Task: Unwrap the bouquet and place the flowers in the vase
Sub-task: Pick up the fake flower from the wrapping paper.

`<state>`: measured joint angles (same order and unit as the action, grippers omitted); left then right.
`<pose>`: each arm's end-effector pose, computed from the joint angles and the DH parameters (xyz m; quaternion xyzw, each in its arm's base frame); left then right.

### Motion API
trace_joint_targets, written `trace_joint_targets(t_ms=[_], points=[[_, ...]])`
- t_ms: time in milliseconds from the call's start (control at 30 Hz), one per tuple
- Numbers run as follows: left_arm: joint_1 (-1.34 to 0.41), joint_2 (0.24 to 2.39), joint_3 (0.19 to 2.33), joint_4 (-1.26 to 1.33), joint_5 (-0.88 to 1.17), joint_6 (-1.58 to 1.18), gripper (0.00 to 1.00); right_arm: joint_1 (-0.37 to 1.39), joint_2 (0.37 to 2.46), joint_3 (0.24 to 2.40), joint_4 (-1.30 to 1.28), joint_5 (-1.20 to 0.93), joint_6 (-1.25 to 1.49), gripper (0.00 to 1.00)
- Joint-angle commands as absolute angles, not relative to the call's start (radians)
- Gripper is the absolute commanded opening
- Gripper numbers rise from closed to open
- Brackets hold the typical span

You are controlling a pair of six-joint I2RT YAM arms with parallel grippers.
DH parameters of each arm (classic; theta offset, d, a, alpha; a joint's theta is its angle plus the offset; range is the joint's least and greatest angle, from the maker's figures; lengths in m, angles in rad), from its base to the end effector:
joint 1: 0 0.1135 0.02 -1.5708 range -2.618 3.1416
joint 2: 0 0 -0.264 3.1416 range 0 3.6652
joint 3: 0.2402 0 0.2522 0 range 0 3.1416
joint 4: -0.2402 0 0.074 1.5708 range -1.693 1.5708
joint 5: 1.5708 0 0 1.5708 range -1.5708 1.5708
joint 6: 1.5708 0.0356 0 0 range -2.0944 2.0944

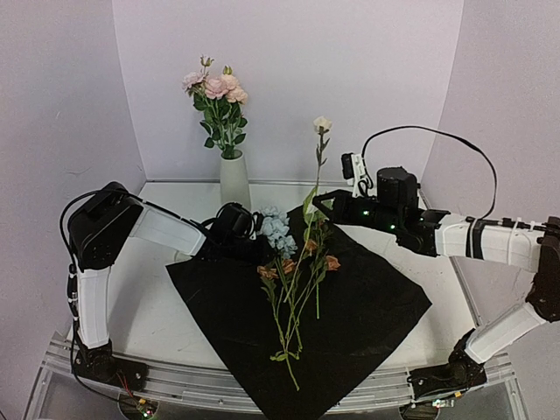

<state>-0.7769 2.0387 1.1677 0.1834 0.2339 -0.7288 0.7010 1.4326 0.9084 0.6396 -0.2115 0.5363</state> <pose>0.2985 -0.3050 0.1314 0.0715 0.8964 -0.3672 0.2376 0.2503 0.2210 0.3168 -0.1330 0.6527 0.4878 0.5642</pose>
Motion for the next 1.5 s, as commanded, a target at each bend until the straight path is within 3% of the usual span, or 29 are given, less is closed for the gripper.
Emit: trace_joint_targets(t_ms=[0,433,733,933,1167,1400,1467], points=[[-0.775,2.053,1.221,0.207,0.254,-0.714,0.15,0.697,1.352,0.906,0.648,-0.189,0.471,0.00],[-0.776,1.841,1.129,0.199,0.170,-0.650,0.54,0.697,1.231,0.849,0.630,-0.263,0.339,0.01],[-0.778,1.623,1.081,0.145,0.212,-0.624,0.71,0.698,1.212,0.835,0.638,-0.318,0.311,0.01],[-0.810,1.516,1.135,0.146,0.270,-0.582,0.77,0.697,1.218,0.832,0.657,-0.359,0.313,0.02],[-0.911,1.580,1.292,0.153,0.293,-0.517,0.78,0.698,1.232,0.833,0.683,-0.411,0.328,0.02],[-0.965,1.669,1.407,0.160,0.331,-0.506,0.71,0.699,1.233,0.829,0.686,-0.426,0.333,0.02],[-0.968,1.684,1.424,0.161,0.336,-0.509,0.65,0.699,1.233,0.826,0.686,-0.430,0.336,0.03]])
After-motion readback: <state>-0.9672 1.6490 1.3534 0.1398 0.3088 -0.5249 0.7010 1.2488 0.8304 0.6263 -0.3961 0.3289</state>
